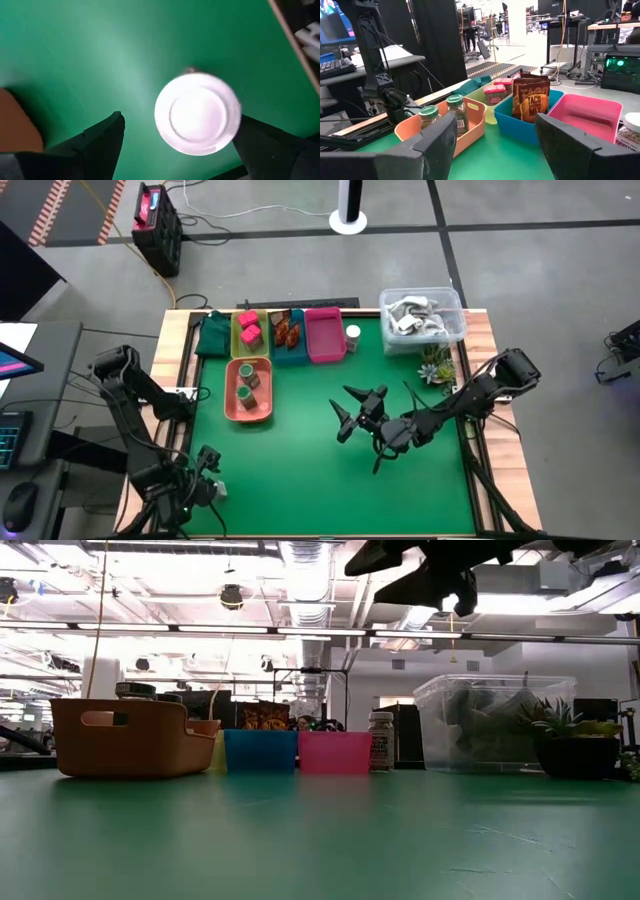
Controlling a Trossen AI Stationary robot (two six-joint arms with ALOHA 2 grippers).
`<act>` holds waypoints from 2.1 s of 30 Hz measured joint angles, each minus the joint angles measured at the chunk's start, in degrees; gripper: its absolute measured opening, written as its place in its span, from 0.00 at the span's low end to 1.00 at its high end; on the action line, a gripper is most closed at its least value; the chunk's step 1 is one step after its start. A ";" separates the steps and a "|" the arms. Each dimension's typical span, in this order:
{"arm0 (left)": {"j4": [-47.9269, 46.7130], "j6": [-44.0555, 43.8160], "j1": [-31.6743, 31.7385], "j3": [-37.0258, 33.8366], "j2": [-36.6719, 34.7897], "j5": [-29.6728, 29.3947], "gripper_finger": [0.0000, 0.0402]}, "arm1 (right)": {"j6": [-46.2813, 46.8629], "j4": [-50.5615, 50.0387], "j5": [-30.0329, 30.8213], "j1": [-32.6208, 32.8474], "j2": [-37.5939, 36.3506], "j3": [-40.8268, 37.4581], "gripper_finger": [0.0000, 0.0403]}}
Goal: Sort spices by type
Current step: Put the bottom white seasoning bottle into the pink bin
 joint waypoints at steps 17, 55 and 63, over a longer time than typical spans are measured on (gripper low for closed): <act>5.70 3.11 0.03 -1.77 0.00 -0.69 0.70 | 0.17 0.26 0.00 0.00 0.00 0.00 0.72; 15.39 24.76 27.48 -1.86 0.02 -10.01 0.50 | 16.71 -19.53 1.43 5.45 -0.08 0.00 0.72; 27.34 34.07 43.40 -1.84 -0.02 -5.76 0.50 | 11.93 -24.75 3.53 6.36 -0.13 0.00 0.72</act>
